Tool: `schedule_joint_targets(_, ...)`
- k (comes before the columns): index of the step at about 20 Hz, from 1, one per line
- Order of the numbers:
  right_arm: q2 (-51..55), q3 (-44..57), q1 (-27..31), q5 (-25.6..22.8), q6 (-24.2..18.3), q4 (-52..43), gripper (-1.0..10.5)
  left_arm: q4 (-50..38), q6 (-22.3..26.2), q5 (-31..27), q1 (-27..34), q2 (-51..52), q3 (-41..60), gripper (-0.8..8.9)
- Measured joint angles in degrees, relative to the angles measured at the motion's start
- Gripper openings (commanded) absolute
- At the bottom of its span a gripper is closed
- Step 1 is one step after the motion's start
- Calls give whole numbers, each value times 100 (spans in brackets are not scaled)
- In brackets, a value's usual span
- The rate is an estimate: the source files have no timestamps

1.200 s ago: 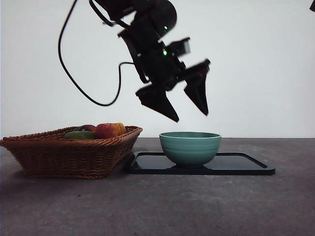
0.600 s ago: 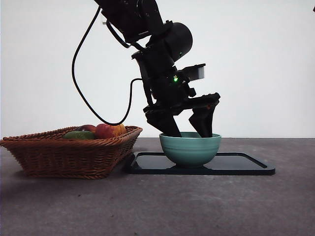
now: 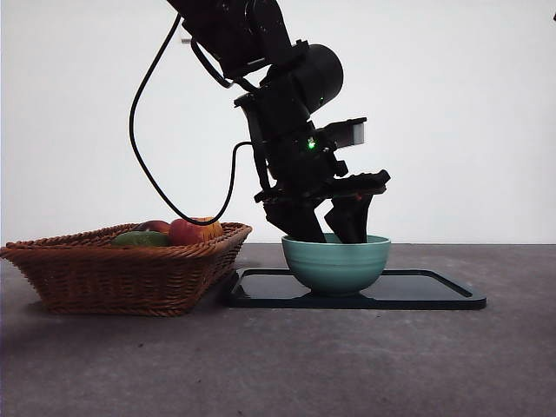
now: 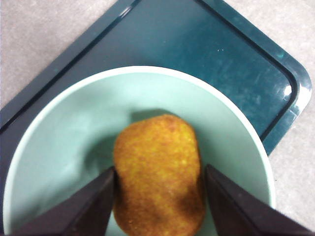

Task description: Pick up the wifruite, put it on the bowl, pick up the plate, put it on desk

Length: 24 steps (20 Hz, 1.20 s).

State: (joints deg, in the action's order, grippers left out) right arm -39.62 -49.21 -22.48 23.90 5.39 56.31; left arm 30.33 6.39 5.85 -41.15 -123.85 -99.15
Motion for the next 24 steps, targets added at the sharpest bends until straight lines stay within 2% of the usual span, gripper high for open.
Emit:
schedule_joint_targets(1,0,0,0,0,0,0,176,0,0,0,0,0,-2,182)
schedule_joint_targets(6,0,0,0,-2,0,0,176,2,-9,0,2,0,-13,183)
schedule_joint_targets(10,0,0,0,-2,0,0,176,70,-221,0,68,144,-76,183)
schedule_joint_targets(14,0,0,0,-2,0,0,176,201,-472,-2,98,1172,-98,183)
schedule_joint_targets(21,0,0,0,-2,0,-2,176,1456,-1283,-4,518,3287,-109,182)
schedule_joint_targets(24,0,0,0,-2,0,-2,176,2140,-1447,-439,815,3976,-125,182)
